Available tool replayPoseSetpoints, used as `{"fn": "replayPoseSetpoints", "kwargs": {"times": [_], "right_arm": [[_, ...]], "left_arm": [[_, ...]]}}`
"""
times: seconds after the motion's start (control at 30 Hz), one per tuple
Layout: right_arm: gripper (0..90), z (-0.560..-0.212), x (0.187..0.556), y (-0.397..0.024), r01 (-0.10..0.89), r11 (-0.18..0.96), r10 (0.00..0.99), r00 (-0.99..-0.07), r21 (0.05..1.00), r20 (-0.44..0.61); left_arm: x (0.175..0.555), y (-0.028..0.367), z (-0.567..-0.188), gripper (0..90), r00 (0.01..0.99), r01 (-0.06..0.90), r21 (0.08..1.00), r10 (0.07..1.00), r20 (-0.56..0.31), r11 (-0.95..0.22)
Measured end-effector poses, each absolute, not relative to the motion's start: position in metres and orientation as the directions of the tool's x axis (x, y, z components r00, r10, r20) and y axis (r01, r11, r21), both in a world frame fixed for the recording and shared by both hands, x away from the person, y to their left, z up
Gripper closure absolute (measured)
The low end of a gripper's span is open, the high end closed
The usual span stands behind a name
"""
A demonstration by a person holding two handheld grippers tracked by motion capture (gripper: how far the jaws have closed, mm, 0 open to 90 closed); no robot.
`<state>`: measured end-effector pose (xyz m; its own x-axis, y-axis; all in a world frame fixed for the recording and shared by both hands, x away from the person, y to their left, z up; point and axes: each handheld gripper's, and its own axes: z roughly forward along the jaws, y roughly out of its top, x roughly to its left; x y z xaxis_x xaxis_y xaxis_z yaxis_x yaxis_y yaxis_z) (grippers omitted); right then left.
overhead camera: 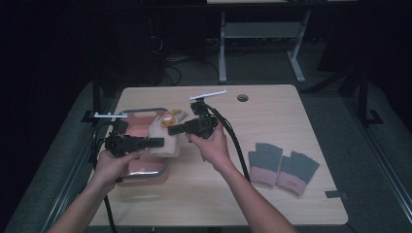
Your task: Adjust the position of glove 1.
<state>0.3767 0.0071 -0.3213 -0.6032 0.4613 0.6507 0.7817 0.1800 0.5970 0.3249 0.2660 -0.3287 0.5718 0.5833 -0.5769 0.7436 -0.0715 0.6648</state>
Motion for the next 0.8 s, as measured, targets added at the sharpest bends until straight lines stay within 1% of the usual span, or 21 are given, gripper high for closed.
{"fn": "replayPoseSetpoints", "kwargs": {"times": [0.4, 0.8], "right_arm": [[82.7, -0.315, 0.383, 0.026, 0.772, 0.208, 0.443, -0.622, 0.601, 0.645], [82.6, -0.320, 0.386, 0.044, 0.773, 0.231, 0.423, -0.627, 0.591, 0.655]], "left_arm": [[0.322, 0.283, -0.325, 65.1, 0.560, 0.739, 0.672, 0.596, -0.575, -0.046], [0.318, 0.300, -0.327, 65.1, 0.540, 0.747, 0.664, 0.610, -0.579, -0.031]]}}
